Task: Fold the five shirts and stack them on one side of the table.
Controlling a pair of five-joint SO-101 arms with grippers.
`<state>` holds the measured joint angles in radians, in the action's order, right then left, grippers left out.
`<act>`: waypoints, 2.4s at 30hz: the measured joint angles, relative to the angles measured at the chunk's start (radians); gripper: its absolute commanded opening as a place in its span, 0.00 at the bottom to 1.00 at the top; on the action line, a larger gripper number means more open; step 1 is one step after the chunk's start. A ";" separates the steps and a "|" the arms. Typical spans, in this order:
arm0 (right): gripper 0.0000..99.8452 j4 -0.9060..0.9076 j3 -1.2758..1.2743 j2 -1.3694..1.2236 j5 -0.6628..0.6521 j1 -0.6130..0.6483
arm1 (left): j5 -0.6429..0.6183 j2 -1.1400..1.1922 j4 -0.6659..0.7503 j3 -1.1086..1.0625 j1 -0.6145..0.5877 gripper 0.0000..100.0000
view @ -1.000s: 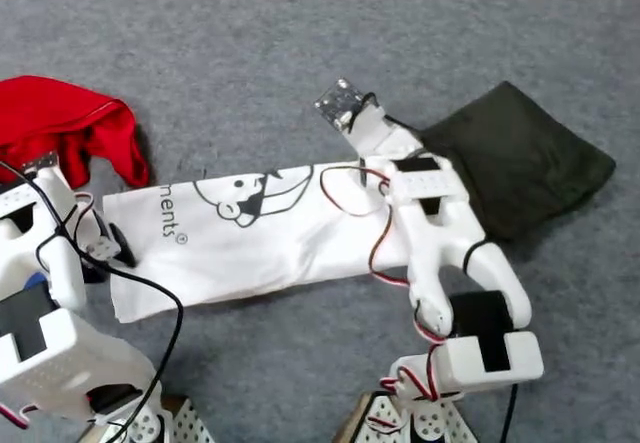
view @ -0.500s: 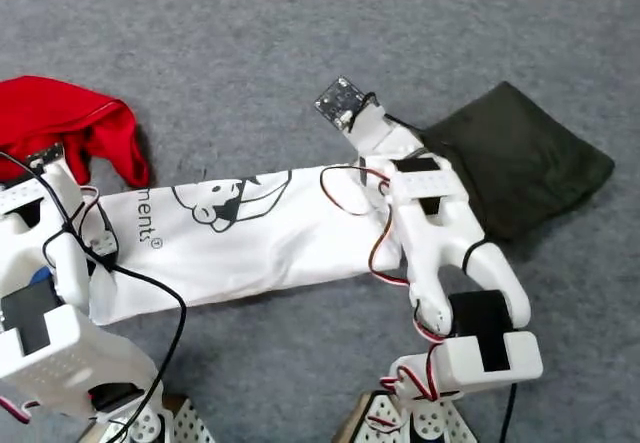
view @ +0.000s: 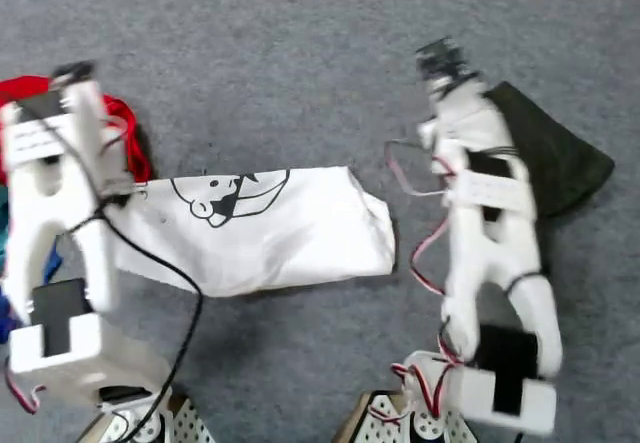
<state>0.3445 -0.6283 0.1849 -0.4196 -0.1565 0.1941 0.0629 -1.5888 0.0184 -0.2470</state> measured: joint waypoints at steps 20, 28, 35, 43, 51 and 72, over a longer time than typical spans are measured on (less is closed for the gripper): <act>0.03 -0.279 0.060 -0.153 0.196 -0.313 | -0.238 0.227 -0.078 0.428 0.753 0.02; 0.03 -0.279 0.060 -0.153 0.196 -0.315 | -0.264 0.522 -0.150 0.707 0.865 0.02; 0.03 -0.279 0.060 -0.153 0.196 -0.315 | -0.264 0.651 -0.158 0.835 0.927 0.02; 0.03 -0.279 0.060 -0.155 0.196 -0.315 | -0.394 0.677 -0.158 0.845 0.944 0.29; 0.03 -0.209 0.060 -0.161 0.195 -0.290 | -0.548 0.571 -0.158 0.905 0.795 0.23; 0.03 0.815 0.603 -0.212 -0.164 0.362 | -0.221 -0.068 -0.160 0.456 0.066 0.02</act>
<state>1.1592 -0.0253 -0.0269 -0.5838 0.2056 -0.0269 -0.0046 -1.7484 0.4741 -0.1811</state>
